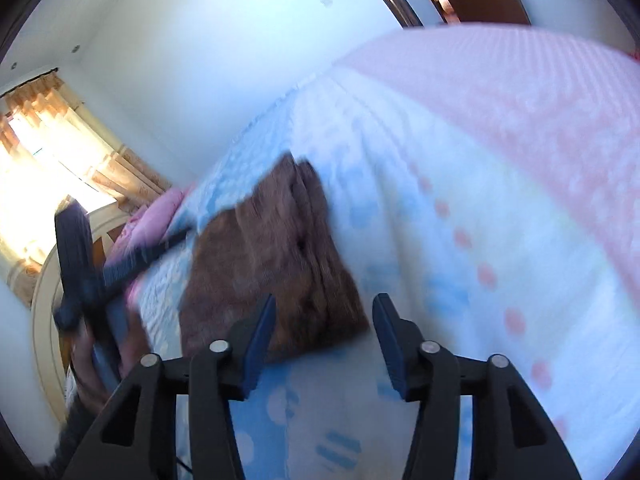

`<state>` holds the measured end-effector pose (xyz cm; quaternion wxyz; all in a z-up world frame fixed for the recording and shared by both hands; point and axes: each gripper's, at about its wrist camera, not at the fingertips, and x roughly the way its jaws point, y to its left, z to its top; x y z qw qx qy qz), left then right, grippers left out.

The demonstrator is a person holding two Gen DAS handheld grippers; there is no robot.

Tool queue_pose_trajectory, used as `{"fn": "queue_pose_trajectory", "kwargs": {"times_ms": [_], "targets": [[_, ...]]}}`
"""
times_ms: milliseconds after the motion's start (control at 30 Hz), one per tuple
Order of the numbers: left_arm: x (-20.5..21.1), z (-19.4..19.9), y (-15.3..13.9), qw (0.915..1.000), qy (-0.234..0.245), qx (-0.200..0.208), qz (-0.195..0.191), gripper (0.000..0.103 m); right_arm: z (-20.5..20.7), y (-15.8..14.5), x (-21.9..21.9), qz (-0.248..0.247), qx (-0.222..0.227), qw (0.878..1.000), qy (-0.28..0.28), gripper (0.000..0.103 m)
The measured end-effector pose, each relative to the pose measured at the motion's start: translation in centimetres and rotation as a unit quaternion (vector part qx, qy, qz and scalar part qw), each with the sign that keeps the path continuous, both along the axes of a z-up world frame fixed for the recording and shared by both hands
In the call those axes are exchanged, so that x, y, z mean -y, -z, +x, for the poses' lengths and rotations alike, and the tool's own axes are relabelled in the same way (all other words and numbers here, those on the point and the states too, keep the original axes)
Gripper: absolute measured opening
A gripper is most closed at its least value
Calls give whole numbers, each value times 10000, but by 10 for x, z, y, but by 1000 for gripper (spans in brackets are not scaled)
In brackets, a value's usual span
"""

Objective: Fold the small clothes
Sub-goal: 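Lift and fold the sweater over itself with both grippers, then release the sweater with both grippers and pull them back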

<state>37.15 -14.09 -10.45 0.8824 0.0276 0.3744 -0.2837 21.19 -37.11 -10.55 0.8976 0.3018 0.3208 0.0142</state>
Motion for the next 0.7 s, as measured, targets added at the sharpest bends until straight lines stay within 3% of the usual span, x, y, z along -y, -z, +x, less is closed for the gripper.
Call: {"fn": "queue_pose_trajectory", "kwargs": {"times_ms": [167, 267, 367, 433, 467, 533, 600, 700], "targets": [[-17, -2, 29, 9990, -378, -238, 65, 60, 76, -30, -10, -618, 61, 9964, -570, 52], [-23, -3, 36, 9983, -494, -298, -40, 67, 134, -18, -19, -726, -448, 9903, -1096, 52], [-26, -4, 43, 9979, -566, -298, -109, 69, 170, 7, -29, -995, -992, 9825, -1223, 52], [-27, -4, 49, 9973, -587, -397, -202, 69, 176, 16, -32, -1126, -1096, 9786, -1332, 31], [-27, -5, 50, 9972, -589, -397, -223, 69, 174, 16, -33, -1229, -1077, 9772, -1353, 11], [-28, -8, 48, 9975, -564, -335, -264, 72, 164, 3, -30, -1269, -858, 9799, -1276, 9], [-27, -9, 48, 9976, -583, -284, -240, 84, 153, -11, -27, -1454, -621, 9812, -1103, 8], [-19, -7, 55, 9977, -563, -369, -36, 89, 159, -4, -22, -1470, -844, 9795, -1092, 8]]}}
